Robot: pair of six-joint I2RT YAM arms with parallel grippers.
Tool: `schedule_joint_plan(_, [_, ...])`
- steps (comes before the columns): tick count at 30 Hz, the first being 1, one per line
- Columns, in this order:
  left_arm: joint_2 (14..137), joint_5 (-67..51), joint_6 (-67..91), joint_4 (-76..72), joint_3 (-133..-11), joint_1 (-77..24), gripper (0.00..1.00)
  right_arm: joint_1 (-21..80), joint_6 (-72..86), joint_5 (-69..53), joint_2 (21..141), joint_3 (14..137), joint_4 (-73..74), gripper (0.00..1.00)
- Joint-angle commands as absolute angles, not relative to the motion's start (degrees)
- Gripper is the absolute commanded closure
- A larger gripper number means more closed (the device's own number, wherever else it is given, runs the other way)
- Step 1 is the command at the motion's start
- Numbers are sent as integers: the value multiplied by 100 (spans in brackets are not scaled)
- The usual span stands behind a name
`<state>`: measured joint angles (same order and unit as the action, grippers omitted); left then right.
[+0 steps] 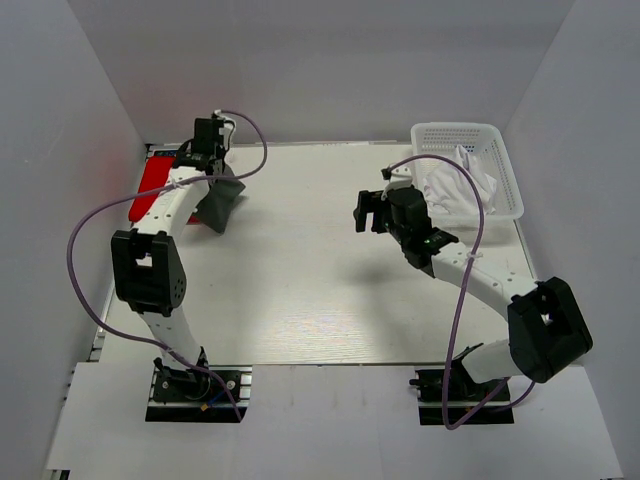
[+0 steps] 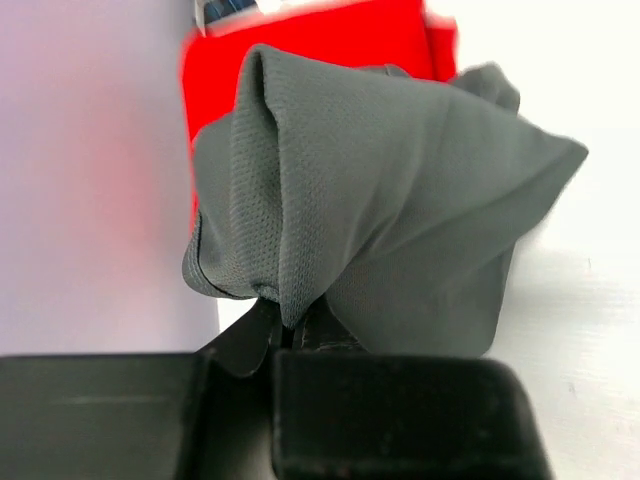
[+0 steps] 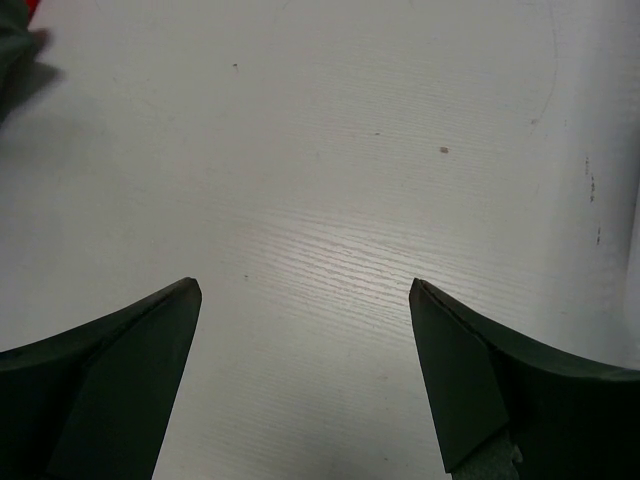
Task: Fold and stack the t-shirts
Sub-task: Put the neatly folded tshirt into the corner of the board with the left arm
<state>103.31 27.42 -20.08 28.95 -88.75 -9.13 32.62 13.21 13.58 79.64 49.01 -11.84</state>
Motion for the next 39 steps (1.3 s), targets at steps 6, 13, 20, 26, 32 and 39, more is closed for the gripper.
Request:
schedule_joint_plan(6, [10512,2312,-2180,3261,-10143,-668,100,3252,1300,1380,8253,5396,-1142,10])
schedule_joint_plan(13, [10705,2347,-2180,3393,-10354,-545,100,3243,1309,1292,8341,5554,-1081,10])
schedule_joint_plan(20, [11064,2206,-2364,3190,-10353,-360,100,3252,1327,1266,8411,5669,-984,10])
schedule_joint_plan(26, [11504,2312,-2470,3129,-10731,-10,100,3234,1345,1275,8516,5792,-923,10])
schedule_joint_plan(32, [12162,2206,-2364,3129,-11240,307,100,3252,1292,1248,8797,6091,-703,10])
schedule_joint_plan(39, [12647,2373,-2426,3015,-11671,544,100,3278,1327,1037,9334,6609,-405,10])
